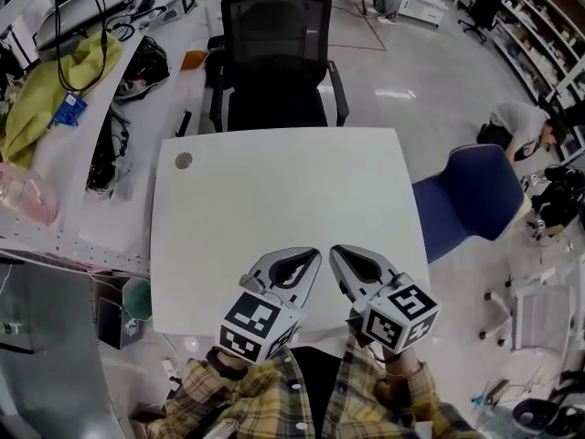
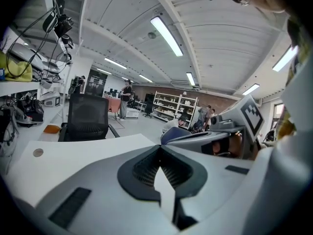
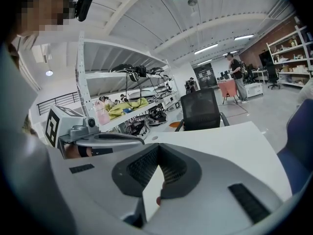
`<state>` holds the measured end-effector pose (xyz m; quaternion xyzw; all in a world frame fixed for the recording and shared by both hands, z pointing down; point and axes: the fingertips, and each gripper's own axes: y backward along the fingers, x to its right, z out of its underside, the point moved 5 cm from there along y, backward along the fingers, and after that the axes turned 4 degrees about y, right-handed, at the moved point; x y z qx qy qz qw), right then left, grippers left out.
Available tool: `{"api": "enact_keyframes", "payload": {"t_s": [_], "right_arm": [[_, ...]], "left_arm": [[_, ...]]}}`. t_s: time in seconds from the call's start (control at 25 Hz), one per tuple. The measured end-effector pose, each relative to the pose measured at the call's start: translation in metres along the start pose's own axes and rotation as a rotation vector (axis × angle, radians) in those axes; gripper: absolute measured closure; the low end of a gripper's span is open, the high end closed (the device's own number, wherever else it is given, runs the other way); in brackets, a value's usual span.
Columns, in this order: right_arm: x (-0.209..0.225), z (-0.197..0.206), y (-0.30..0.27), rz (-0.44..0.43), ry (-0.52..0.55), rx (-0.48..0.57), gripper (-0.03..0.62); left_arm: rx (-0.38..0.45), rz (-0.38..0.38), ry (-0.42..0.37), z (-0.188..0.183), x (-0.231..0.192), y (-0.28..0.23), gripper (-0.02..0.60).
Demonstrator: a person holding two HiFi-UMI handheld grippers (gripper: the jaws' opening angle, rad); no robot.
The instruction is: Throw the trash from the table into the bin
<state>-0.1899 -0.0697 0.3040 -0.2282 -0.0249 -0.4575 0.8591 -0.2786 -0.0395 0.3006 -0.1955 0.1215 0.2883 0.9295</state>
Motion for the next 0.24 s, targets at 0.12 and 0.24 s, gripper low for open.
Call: {"api": "enact_keyframes", "payload": {"t_s": [0.12,0.24], "right_arm": [[-0.0034,-0.0007,-0.0020,-0.001,0.001,0.002,0.595],[-0.0073,-0.0002,-0.0053,-0.007,0.002,0.006,0.595]], "left_arm": [[0.003,0.005,0.004,-0.0001,-0.0014,0.0021,0.575],[0.005,0.005,-0.005,-0.0004,-0.0041,0.0046,0.575]]}}
